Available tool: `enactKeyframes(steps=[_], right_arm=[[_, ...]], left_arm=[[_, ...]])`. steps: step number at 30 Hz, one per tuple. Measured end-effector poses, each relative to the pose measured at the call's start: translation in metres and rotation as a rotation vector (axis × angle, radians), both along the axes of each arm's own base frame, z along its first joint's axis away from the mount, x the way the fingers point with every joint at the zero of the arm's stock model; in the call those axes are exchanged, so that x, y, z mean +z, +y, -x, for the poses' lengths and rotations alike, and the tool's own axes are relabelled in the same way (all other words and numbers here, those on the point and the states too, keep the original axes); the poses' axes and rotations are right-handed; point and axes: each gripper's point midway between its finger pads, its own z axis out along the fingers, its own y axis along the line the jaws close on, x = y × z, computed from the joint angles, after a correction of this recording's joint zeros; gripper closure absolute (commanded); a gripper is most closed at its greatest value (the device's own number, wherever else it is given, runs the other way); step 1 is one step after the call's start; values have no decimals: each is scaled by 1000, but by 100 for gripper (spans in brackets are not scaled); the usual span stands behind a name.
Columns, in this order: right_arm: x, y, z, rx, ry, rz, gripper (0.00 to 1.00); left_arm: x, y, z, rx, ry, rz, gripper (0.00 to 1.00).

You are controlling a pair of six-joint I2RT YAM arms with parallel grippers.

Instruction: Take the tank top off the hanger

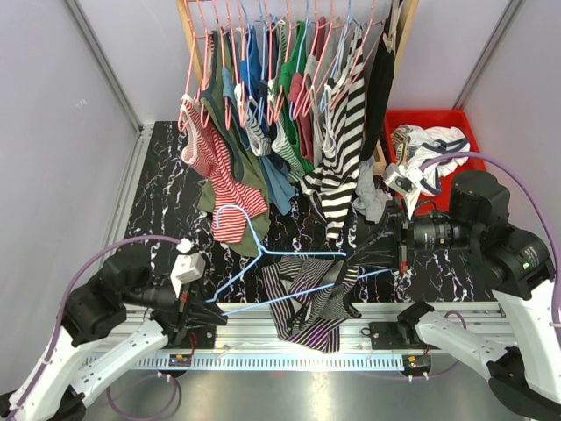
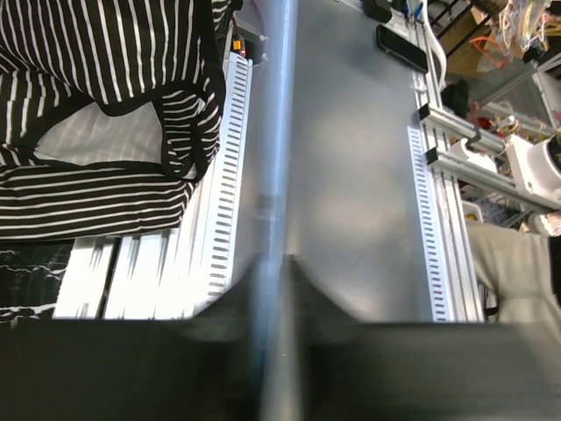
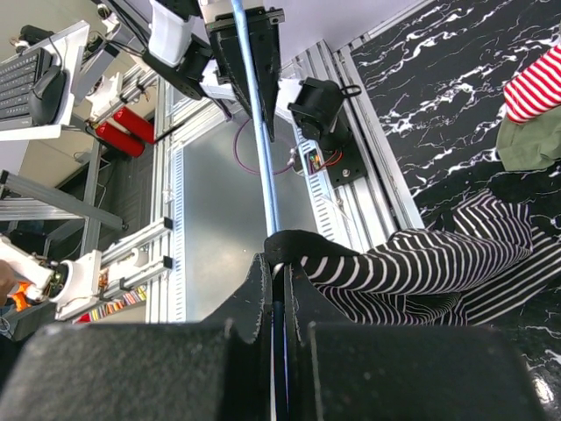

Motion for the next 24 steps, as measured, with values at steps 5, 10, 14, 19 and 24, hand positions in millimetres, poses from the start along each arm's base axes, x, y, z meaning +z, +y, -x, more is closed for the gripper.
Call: enactKeyframes(steps=[5,10,14,19,24], right_arm=[[-1,1,-3,-7,4,6,79],[-9,-2,-27,-145,-10,52,0],[-25,-18,-73,-417,-25,142,0],[-71,-36,-116,-659,39,281,0],[-154,-26,-127,-650,202,426,0]], left_arm=[[-2,1,0,0,-9,-8,100],[-8,2,-10,60,-25,-42,100],[-22,6,-23,152,4,-119,100],[-40,3,-46,261,83,-237,100],[-53,-7,-62,298,177,-339,100]])
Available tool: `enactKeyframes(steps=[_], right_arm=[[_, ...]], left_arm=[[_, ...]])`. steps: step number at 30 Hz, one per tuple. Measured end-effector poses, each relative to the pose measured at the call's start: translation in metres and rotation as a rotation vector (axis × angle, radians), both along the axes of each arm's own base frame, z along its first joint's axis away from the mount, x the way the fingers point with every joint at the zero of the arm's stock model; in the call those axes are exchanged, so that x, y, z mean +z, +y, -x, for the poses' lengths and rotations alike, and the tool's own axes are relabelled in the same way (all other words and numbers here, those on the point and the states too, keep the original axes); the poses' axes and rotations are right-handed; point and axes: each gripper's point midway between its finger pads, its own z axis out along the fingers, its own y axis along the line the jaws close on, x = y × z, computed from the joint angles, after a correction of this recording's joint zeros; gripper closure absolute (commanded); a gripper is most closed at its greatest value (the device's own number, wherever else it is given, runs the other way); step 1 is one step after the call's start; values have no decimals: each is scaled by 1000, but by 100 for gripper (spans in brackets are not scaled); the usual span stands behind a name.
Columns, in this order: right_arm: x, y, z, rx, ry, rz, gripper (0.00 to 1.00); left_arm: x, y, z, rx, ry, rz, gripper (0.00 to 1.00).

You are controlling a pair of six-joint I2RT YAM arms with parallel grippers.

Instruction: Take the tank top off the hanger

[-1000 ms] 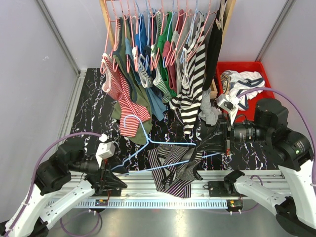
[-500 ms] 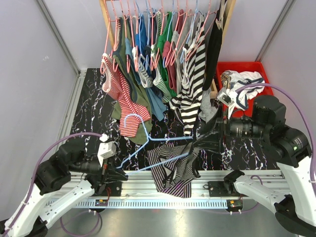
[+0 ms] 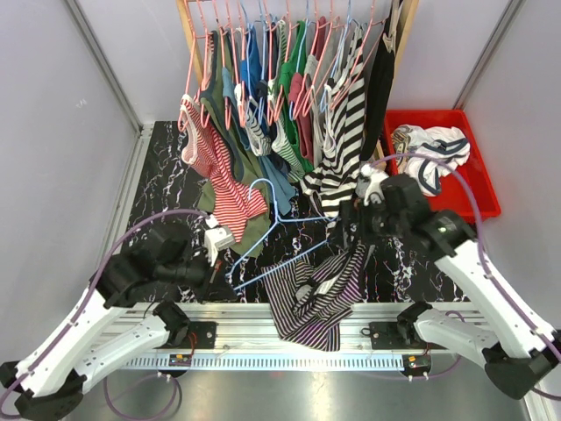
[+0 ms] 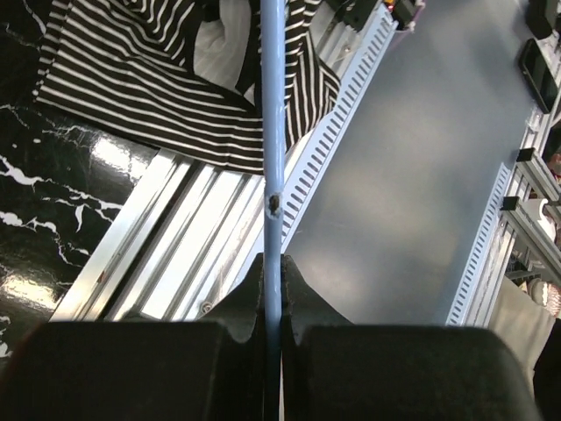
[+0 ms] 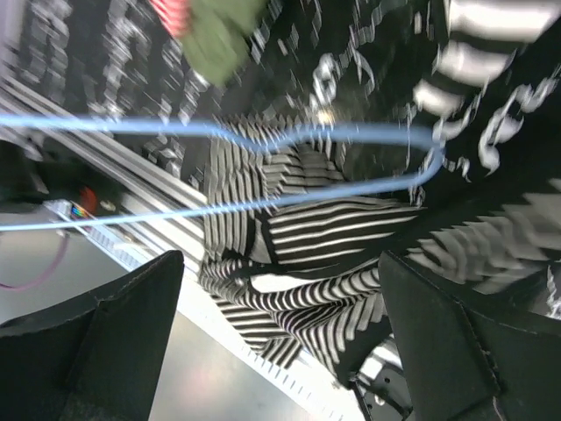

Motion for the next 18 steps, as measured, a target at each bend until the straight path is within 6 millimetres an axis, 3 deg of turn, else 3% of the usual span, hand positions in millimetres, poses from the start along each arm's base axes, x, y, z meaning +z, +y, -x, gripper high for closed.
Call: enactKeyframes(steps=[2,4,10,13,15,18], right_arm=[[-33,3,2,3,75,41,0],[-50,3,8,1,116,60,0],[-41,1,14,-13,71,-3,0],[-51,9,18,2,100,-27,0],[-71,23,26,39,156,-8,0],[-118,51,55,130,267,98,0]], left_arm=[[1,-2,-6,15,12,-23,100],[6,-2,-14,47,-3,-37,100],[25,18,-37,258,-126,-34,100],[33,31,-38,355,-168,5,100],[40,40,-39,417,-196,41,100],[46,49,-40,486,-225,84,100]])
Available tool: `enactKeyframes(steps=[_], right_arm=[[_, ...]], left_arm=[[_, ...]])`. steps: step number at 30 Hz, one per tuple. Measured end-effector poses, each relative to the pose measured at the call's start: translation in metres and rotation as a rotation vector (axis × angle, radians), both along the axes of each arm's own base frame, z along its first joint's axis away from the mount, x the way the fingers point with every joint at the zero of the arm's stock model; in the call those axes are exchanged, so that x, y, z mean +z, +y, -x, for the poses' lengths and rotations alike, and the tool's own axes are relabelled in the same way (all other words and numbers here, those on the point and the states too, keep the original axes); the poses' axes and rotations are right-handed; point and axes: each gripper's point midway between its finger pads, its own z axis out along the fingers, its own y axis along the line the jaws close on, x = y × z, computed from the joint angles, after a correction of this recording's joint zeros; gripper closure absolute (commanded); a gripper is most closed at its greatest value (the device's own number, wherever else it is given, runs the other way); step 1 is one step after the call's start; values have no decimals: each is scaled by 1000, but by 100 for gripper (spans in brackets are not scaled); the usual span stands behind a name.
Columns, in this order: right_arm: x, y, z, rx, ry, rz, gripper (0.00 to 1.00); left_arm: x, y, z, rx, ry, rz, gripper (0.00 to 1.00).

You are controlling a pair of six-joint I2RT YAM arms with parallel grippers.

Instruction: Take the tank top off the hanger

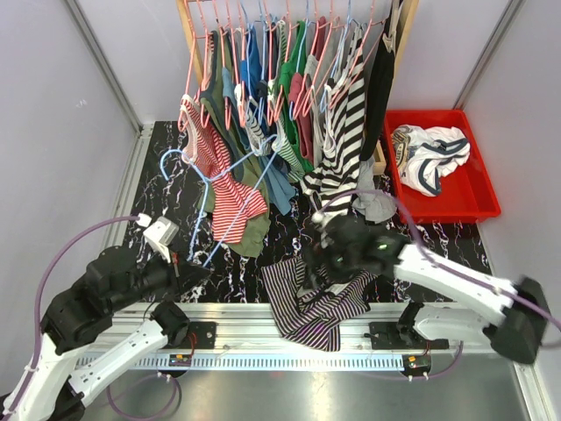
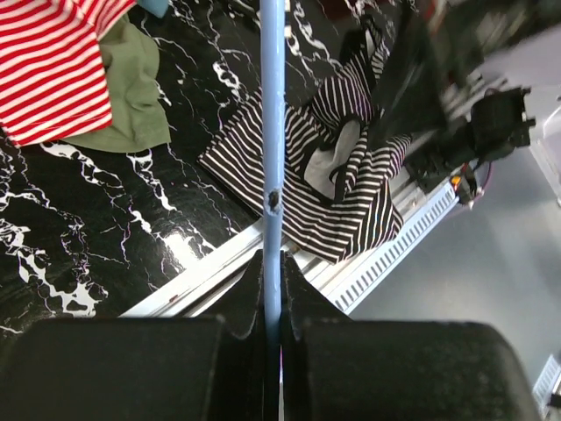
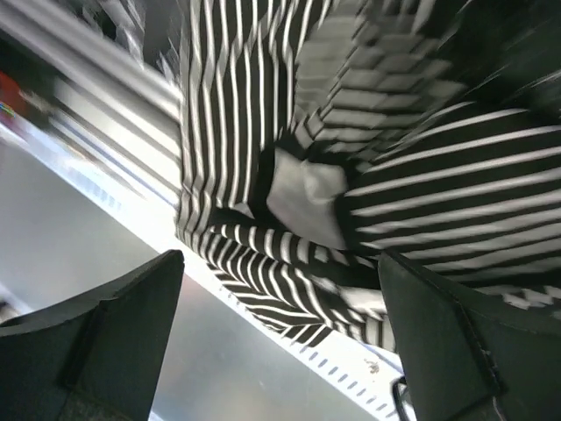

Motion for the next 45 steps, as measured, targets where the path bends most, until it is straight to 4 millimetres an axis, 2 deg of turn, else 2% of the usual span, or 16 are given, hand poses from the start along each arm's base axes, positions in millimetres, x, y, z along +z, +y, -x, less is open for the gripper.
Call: enactKeyframes(steps=[2,5,12,13,16,17,19,22,24,27,31,33,37,39,43,45], right_arm=[[-32,17,27,75,66,102,0],[-72,26,49,104,102,261,0],[-127,22,46,-8,112,512,3],[-129,22,46,-19,119,527,8],[-133,17,46,-26,120,557,96],[-135,14,48,-40,139,551,100],[-141,15,52,-67,173,507,100],[-131,10,46,-133,188,416,100],[-116,-3,28,-219,169,360,100],[-71,-33,-29,-439,56,244,100],[0,-86,-94,-695,-122,137,100],[34,-124,-123,-835,-204,111,100],[92,-204,-158,-1081,-328,107,100],[122,-234,-171,-1170,-384,92,100],[205,-298,-213,-1347,-522,58,100],[244,-319,-236,-1401,-611,36,100]], left_arm=[[2,2,-1,22,-7,15,100],[-2,0,-5,35,-1,17,100],[-11,0,-6,41,18,7,100],[-11,0,-6,41,15,9,100],[-12,0,-5,40,8,18,100],[-12,1,-5,41,6,21,100],[-11,1,-4,42,-1,29,100],[-8,1,-3,40,-13,43,100],[-7,1,-3,38,-20,51,100],[-4,0,-2,31,-27,61,100],[2,-2,-1,19,-48,88,100],[4,-2,1,11,-52,99,100],[5,-2,4,1,-56,110,100],[6,-2,5,-2,-60,115,100],[9,-1,8,-11,-60,121,100],[11,-1,10,-16,-65,132,100]])
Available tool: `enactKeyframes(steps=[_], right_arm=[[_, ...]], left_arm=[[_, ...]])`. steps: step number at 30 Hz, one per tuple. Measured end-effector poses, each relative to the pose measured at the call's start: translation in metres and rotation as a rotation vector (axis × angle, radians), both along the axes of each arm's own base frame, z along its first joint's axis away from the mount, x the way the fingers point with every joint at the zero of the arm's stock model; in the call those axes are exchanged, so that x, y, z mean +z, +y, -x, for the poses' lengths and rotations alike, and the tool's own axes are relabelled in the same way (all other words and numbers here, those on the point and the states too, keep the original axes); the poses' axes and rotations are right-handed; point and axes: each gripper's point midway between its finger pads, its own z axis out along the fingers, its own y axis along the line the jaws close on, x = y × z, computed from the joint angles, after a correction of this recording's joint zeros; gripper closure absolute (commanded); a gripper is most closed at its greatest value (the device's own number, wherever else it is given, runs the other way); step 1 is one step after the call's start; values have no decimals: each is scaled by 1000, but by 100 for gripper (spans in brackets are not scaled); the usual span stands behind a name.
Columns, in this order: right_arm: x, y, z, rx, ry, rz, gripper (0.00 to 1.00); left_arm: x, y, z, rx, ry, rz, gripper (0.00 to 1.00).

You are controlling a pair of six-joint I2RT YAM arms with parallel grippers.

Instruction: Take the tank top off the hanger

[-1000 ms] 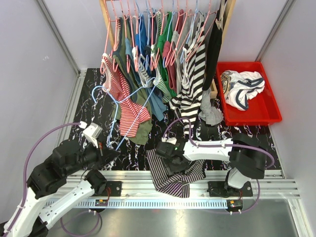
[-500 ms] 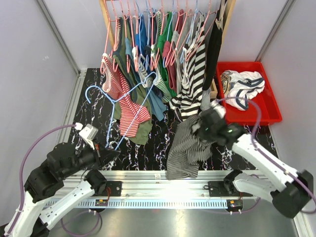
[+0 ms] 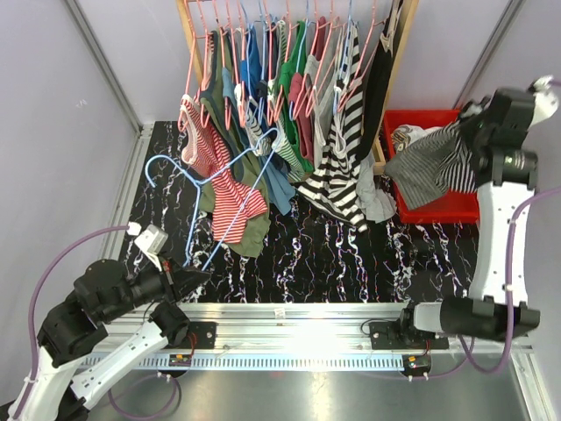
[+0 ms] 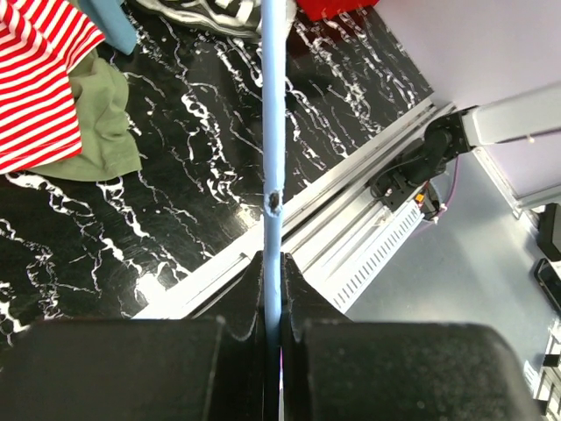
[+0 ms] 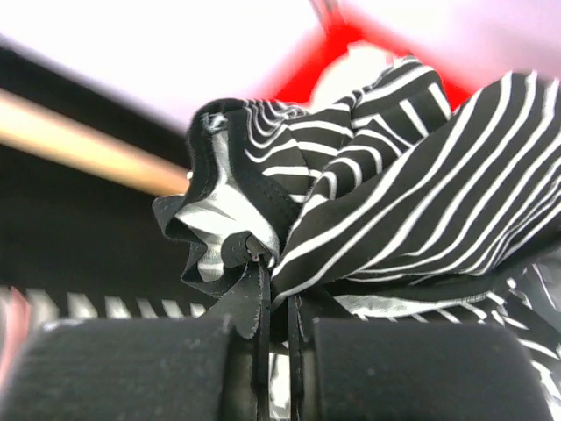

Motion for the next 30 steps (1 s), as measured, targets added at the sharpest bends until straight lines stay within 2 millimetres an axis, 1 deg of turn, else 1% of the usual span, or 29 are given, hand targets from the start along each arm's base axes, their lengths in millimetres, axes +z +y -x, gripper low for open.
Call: enactKeyframes(steps=[2,3,5,6,7,8,9,10,11,13,14,15,18,19,20,21,22,23,24,25,26,27,28,29,30], right_arm=[[28,-14,-21,-34,-63,16,100],[37,-19,-30,-40,-85,20,100],[51,-27,-54,-46,-108,29,100],[58,-33,-70,-48,-123,39,100],[56,-36,-81,-50,-118,44,100],[49,-40,-93,-48,-103,50,100],[39,-42,-102,-47,-82,51,100],[21,-45,-112,-44,-47,49,100],[-3,-46,-120,-39,-6,41,100],[-62,-44,-131,-16,99,8,100],[-97,-41,-133,-5,159,-17,100],[-136,-37,-133,10,230,-52,100],[-248,-23,-127,36,438,-170,100],[-279,-18,-124,44,499,-207,100],[-307,-14,-123,51,550,-244,100],[-329,-9,-121,59,589,-277,100],[-344,-5,-120,68,616,-307,100],[-351,-3,-120,71,626,-325,100],[-350,-1,-120,76,623,-334,95],[-342,-1,-121,80,607,-339,81],[-334,-1,-121,80,593,-346,64],[-322,0,-120,83,576,-344,34],[-306,1,-119,87,549,-341,21],[-291,1,-116,95,524,-328,7],[-269,3,-111,101,486,-318,0]], left_arm=[[1,1,2,-3,-5,11,100],[2,1,3,-5,-7,16,100],[4,2,5,-5,-12,29,100],[5,3,6,-5,-14,36,100],[5,3,7,-5,-16,41,100],[6,3,8,-6,-18,45,100],[6,4,8,-5,-19,50,100],[7,4,9,-7,-20,54,100],[7,3,9,-8,-21,58,100],[7,2,10,-15,-18,64,100],[6,1,10,-20,-18,65,100],[5,0,10,-25,-15,65,100],[2,-3,12,-46,-5,65,100],[1,-5,13,-56,-2,65,100],[-1,-6,15,-71,6,65,100],[-3,-8,17,-84,14,63,100],[-6,-10,18,-98,22,61,100],[-9,-12,20,-113,32,59,100],[-11,-14,22,-130,42,58,100],[-13,-15,25,-147,51,57,100],[-15,-17,27,-163,58,57,100],[-15,-18,30,-182,64,58,100],[-15,-19,33,-198,66,60,100],[-15,-20,36,-216,69,61,100],[-15,-21,39,-237,72,61,100]])
